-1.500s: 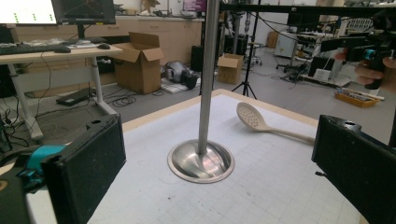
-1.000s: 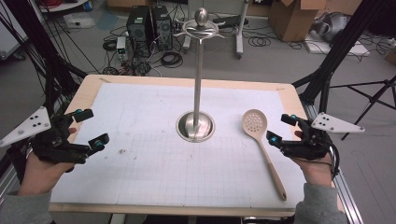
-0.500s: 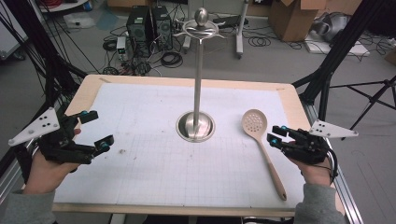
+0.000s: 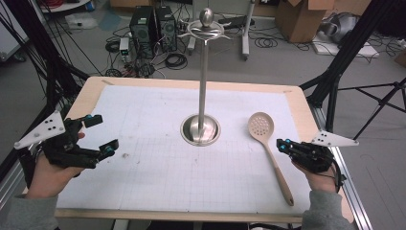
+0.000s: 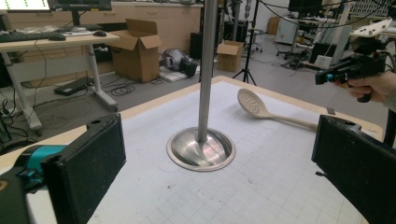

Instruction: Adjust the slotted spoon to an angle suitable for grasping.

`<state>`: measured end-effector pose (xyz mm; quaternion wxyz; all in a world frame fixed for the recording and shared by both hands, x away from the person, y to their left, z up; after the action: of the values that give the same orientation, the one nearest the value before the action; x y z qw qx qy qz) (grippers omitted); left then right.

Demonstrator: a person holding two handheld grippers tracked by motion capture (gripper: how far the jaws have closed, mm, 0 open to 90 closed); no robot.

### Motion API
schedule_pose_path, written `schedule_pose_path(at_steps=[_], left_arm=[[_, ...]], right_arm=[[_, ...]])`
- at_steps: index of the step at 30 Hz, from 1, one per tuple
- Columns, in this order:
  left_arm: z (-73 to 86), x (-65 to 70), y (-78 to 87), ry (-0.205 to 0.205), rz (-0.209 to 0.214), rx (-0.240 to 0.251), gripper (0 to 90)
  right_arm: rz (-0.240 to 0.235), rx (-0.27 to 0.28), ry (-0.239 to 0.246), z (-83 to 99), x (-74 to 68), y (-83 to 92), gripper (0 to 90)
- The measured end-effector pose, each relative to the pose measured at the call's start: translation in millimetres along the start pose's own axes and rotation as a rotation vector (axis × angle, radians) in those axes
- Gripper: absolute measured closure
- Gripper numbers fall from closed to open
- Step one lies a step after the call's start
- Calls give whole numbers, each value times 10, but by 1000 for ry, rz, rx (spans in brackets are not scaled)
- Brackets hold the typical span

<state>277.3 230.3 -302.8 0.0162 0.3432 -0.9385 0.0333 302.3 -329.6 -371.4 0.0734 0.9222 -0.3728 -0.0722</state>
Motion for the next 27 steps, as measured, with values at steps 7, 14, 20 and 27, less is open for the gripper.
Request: schedule_pose_path(at_steps=[7,14,20,27], left_arm=[[32,-14,-7,9,-3,-7,32],[48,-33,-13,15,-6,-17,32],[71,-55,-15,22,-7,-20,32],[85,-61,-22,22,-9,-21,32]], right_arm=[[17,-23,2,148,65,2,896],[18,-24,-44,326,125,8,896],[16,-66,-108,453,195,28,900],[12,-126,-116,571,226,28,900]])
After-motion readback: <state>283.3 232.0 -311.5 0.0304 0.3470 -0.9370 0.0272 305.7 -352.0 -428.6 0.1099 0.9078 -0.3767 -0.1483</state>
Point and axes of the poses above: each handheld gripper's, and its own axes: y roughly backward along the jaws, z roughly out of its underside, x roughly to its right, the point moved 4 cm from there along -y, roughly forward along the jaws, and after that the axes turned 11 degrees about x, right-handed, at the moved point
